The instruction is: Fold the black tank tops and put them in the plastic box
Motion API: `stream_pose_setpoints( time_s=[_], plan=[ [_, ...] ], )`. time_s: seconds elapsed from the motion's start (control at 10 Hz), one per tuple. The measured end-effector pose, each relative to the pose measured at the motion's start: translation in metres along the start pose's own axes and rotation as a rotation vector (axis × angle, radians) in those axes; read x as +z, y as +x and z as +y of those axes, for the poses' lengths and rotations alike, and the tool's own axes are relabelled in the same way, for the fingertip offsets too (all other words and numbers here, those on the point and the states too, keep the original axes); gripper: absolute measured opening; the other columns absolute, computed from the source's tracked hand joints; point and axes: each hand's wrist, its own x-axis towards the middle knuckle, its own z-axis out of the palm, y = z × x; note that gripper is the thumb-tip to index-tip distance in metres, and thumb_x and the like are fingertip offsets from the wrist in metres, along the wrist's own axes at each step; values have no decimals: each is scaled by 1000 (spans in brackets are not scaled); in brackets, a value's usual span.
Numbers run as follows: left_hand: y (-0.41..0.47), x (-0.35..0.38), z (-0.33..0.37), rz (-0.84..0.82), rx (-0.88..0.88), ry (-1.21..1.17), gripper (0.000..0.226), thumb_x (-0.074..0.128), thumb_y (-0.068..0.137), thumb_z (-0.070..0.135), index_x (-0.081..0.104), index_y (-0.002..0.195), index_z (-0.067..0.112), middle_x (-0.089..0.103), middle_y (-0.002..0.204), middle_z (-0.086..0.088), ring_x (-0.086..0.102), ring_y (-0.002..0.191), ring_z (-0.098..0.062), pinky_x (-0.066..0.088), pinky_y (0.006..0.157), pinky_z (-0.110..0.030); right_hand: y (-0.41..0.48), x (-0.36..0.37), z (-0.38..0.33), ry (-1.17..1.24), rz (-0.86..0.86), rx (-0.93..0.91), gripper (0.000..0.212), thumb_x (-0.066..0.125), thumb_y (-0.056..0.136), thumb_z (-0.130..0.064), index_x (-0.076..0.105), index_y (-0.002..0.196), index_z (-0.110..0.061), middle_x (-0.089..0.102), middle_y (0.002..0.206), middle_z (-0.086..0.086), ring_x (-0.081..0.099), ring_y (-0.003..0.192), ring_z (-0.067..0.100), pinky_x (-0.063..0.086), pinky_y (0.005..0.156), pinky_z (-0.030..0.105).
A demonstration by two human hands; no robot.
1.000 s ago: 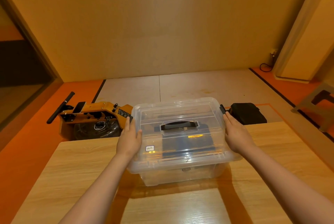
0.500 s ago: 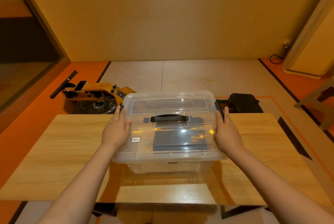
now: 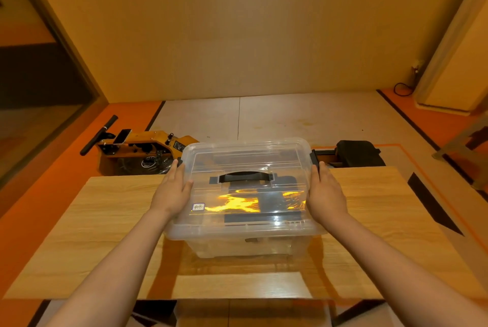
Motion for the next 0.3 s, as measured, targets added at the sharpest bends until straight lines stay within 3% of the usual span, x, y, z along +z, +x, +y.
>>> stream_pose_setpoints(
  time_s=[0.2,0.3],
  plan=[
    [-1,-2,6,39,19,126,57,32,103,35,20,152,8,13,161,-9,10,149,-23,16,119,-39,2,-8,-1,-127,-30,-7,65,45,96,-24,13,152,-10,10,160,12,12,147,28,12,118,38],
    [2,-12,16,74,101,70,59,40,101,37,24,151,8,25,158,-8,15,148,-21,19,118,-38,10,-18,-4,-188,26,6,51,35,99,-38,33,144,-14,33,152,11,30,140,29,21,115,42]
  ],
)
